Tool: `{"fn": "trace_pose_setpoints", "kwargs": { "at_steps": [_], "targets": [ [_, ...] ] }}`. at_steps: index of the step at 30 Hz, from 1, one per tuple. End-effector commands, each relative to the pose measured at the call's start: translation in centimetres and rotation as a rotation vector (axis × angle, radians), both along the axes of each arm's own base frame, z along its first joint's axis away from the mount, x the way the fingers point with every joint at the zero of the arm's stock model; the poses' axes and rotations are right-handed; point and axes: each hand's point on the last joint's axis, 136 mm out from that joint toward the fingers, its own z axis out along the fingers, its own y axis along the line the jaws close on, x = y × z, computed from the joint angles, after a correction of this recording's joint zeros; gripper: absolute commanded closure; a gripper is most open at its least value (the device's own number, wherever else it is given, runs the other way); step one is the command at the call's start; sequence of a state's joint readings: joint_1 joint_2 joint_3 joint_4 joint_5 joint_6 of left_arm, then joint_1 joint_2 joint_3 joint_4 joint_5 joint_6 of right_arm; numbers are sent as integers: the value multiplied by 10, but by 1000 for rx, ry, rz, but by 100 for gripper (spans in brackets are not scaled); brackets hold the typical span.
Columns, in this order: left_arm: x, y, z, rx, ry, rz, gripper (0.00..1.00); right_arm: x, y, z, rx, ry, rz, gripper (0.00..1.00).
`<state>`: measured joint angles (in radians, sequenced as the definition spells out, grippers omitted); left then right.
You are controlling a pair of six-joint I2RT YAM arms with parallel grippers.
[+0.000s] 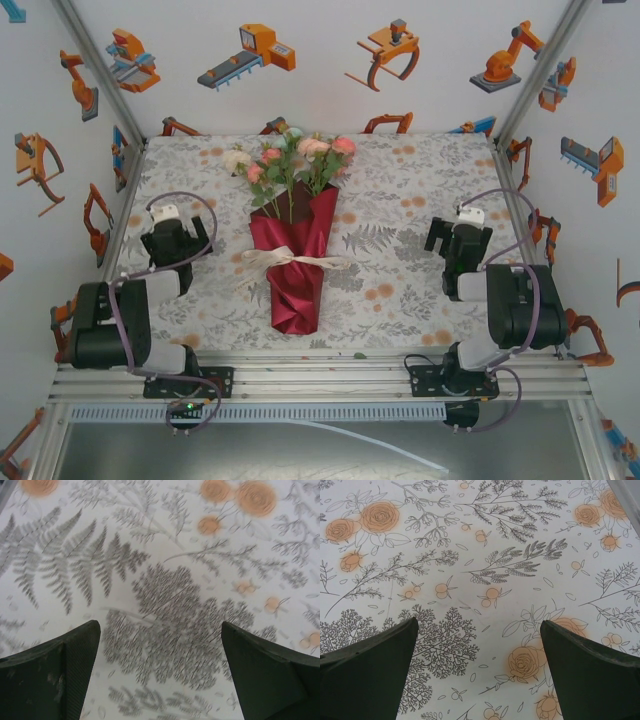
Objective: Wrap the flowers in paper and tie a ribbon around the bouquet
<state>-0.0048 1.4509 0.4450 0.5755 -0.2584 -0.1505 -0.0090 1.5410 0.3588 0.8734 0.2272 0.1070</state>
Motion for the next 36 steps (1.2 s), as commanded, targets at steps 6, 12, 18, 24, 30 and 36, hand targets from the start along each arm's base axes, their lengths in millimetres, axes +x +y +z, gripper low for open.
{"fn": "trace_pose_setpoints", "kwargs": {
  "at_steps": [6,12,18,24,30,36],
  "targets": [
    [30,-28,12,4,-20,-174,3,5,1,10,1,-43,9,1],
    [20,-39,9,-5,-166,-257,3,8,8,10,3,-34,57,1],
    [21,-38,8,5,-128,-239,3,8,8,9,3,-33,57,1],
    [19,-40,6,16,-102,-239,3,8,8,9,2,-33,58,1],
    [19,-40,6,17,-109,-240,3,10,9,9,17,-29,69,1],
    [19,-40,6,17,-106,-240,3,8,8,8,17,-27,74,1]
  ]
}}
